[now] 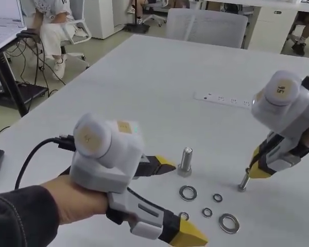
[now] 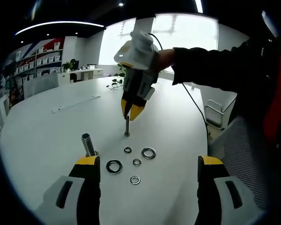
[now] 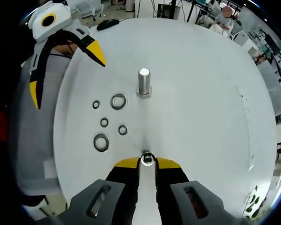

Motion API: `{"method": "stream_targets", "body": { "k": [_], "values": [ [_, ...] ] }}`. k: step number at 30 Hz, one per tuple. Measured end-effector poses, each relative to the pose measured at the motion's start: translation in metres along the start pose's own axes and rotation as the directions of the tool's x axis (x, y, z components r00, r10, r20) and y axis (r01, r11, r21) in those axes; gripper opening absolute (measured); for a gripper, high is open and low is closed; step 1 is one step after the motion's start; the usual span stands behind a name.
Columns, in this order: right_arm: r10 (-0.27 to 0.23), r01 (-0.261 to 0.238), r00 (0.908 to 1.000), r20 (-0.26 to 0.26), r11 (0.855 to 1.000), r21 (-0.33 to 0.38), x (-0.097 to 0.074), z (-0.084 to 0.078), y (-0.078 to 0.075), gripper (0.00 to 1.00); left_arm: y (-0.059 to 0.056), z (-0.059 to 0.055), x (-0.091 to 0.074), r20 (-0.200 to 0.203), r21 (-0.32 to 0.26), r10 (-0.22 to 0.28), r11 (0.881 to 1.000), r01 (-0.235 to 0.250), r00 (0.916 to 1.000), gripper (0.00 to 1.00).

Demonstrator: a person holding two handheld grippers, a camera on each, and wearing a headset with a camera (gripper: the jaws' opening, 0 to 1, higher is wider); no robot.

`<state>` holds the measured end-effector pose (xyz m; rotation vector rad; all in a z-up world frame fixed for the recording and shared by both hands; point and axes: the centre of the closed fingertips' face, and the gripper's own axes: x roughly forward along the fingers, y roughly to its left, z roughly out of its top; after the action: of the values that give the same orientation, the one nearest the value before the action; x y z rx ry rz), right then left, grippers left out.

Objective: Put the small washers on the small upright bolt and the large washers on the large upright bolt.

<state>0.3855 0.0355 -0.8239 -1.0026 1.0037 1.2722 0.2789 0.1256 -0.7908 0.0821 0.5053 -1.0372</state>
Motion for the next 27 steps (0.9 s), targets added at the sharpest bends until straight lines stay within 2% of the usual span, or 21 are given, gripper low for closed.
{"method": "stream_targets", "body": {
  "k": [16,27],
  "values": [
    [0.014,-0.014,0.9993,-0.034,1.000,-0.006,0.022,-0.005,0.001,0.13,0.000,-0.001,-0.001,0.000,-0.002,0.001,1.000,-0.001,1.0000,0.85],
    [0.021,-0.021,0.9982,-0.057,1.000,-0.008,0.043,-0.010,0.002,0.13,-0.001,-0.003,-0.001,-0.001,-0.003,-0.002,1.000,0.002,1.0000,0.85]
  ]
}}
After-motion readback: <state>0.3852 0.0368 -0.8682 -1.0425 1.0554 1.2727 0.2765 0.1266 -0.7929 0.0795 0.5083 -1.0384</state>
